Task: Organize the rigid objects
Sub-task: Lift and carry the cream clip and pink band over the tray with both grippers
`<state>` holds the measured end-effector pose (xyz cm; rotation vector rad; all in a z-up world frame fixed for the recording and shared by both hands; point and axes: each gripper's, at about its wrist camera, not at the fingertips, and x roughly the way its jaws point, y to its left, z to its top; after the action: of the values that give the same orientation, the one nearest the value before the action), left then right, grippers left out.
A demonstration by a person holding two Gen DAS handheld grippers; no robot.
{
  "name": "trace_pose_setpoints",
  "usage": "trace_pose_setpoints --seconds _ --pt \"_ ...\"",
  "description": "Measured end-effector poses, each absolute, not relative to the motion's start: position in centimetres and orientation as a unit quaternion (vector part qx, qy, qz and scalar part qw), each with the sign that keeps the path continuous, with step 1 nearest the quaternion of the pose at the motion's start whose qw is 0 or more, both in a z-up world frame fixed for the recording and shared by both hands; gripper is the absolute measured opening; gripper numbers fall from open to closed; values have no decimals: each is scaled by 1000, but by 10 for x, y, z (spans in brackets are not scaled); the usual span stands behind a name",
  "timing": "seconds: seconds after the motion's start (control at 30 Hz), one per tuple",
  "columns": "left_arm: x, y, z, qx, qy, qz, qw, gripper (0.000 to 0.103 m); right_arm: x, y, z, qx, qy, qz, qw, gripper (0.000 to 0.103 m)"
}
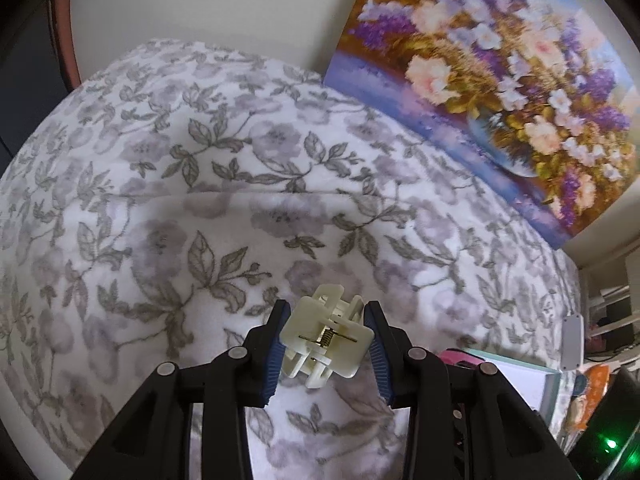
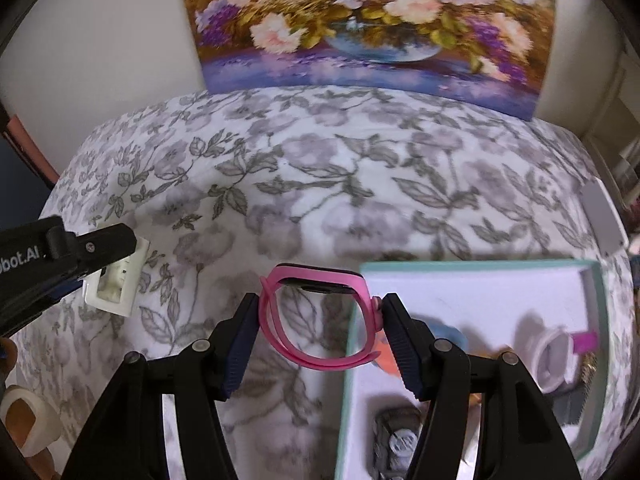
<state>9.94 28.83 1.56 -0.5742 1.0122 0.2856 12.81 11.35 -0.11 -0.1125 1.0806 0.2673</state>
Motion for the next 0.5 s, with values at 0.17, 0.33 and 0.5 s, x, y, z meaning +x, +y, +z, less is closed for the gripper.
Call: trace_pose_setpoints --seconds 0.17,0.33,0.5 --pt "83 272 37 -264 467 121 835 41 108 92 21 -35 507 119 853 64" --pt "63 262 49 -258 461 117 841 41 87 67 31 -8 509 113 853 64" --pt "45 250 51 -251 464 109 843 41 69 48 30 4 519 104 848 64"
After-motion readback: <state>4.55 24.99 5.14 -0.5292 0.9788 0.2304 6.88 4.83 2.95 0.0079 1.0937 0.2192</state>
